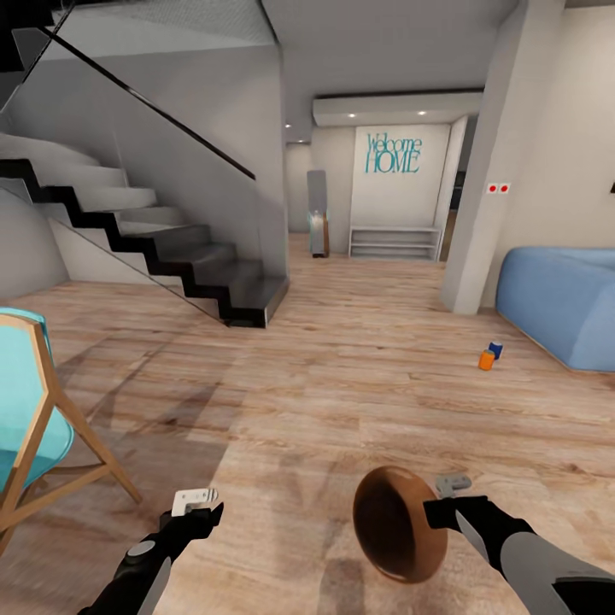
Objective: Put the three can of soda from the living room inside the tash can in the kitchen.
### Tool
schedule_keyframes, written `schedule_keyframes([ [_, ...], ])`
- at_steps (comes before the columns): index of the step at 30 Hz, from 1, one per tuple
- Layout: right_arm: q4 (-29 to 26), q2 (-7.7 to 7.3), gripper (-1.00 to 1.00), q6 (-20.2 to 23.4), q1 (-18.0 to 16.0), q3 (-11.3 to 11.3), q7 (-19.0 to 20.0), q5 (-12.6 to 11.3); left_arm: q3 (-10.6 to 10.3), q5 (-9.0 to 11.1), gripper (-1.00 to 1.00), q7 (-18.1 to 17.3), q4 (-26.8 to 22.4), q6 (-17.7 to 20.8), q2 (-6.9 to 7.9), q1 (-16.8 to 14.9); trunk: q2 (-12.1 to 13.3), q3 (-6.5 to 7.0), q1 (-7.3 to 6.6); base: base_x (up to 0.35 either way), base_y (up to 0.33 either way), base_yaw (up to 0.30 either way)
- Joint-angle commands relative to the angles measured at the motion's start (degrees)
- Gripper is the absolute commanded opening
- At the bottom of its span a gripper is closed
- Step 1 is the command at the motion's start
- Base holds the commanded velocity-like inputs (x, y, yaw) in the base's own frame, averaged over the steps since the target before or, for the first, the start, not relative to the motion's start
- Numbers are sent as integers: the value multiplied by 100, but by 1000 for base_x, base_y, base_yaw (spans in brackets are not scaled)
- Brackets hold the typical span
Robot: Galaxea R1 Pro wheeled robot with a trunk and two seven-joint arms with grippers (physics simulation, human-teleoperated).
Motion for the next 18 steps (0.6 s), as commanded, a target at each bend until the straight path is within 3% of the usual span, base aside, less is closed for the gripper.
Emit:
schedule_keyframes([
  [1,-8,-3,-100,-44,7,-67,41,-37,0,-1,100,-2,8,-36,0,0,41,19,-23,0,0,0],
  [5,-39,-1,-100,-218,154,-94,56,-39,4,-6,100,1,54,-165,0,0,202,91,-111,0,0,0],
  [11,-84,-1,-100,-297,231,-304,70,-35,1,-3,100,3,233,-282,0,0,442,198,-243,0,0,0],
  [18,-85,0,-100,-673,339,-329,65,-36,0,-2,100,2,270,-366,0,0,723,324,-396,0,0,0],
])
